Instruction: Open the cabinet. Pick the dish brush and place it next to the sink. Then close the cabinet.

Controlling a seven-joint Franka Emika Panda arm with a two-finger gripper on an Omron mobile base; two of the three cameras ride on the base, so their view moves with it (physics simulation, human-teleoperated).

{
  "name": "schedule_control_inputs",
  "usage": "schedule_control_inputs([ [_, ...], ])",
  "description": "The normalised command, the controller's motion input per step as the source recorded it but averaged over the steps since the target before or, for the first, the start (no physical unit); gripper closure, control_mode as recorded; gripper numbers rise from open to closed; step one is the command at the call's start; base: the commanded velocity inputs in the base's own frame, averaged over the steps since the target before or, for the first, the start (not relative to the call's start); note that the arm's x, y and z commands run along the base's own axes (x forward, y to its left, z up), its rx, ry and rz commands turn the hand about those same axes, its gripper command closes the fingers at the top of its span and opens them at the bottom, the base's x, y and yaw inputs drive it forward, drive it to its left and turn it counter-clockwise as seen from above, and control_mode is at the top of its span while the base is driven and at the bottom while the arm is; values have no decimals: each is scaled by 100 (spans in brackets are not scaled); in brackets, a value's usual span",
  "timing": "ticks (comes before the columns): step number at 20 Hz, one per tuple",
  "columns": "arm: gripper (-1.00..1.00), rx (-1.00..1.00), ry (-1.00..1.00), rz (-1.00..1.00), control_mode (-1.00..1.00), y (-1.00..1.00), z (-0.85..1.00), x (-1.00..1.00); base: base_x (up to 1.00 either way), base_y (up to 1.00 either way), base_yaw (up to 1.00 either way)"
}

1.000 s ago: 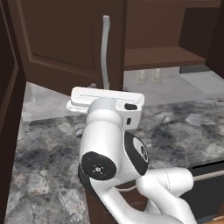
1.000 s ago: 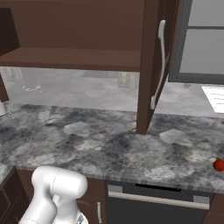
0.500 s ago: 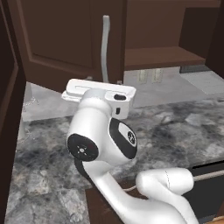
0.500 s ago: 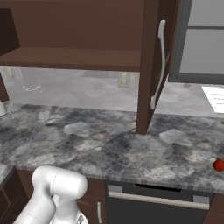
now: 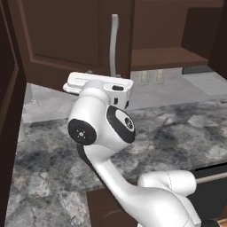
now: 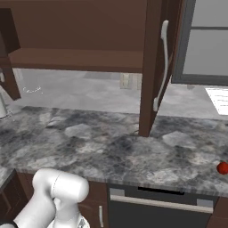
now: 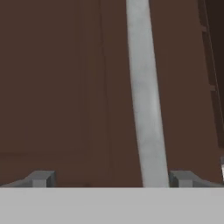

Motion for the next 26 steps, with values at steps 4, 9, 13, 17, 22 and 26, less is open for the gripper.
schedule_control_inputs([
  [4, -100, 0, 0, 0, -100, -8, 0, 47, 0, 0, 0],
  [9, -100, 0, 0, 0, -100, -27, 0, 53, 0, 0, 0],
  [13, -100, 0, 0, 0, -100, -35, 0, 62, 0, 0, 0],
  [17, -100, 0, -1, 0, -100, -19, 0, 71, 0, 0, 0],
  [22, -100, 0, -3, 0, -100, -3, 0, 72, 0, 0, 0],
  [26, -100, 0, -2, 0, -100, 0, 0, 61, 0, 0, 0],
])
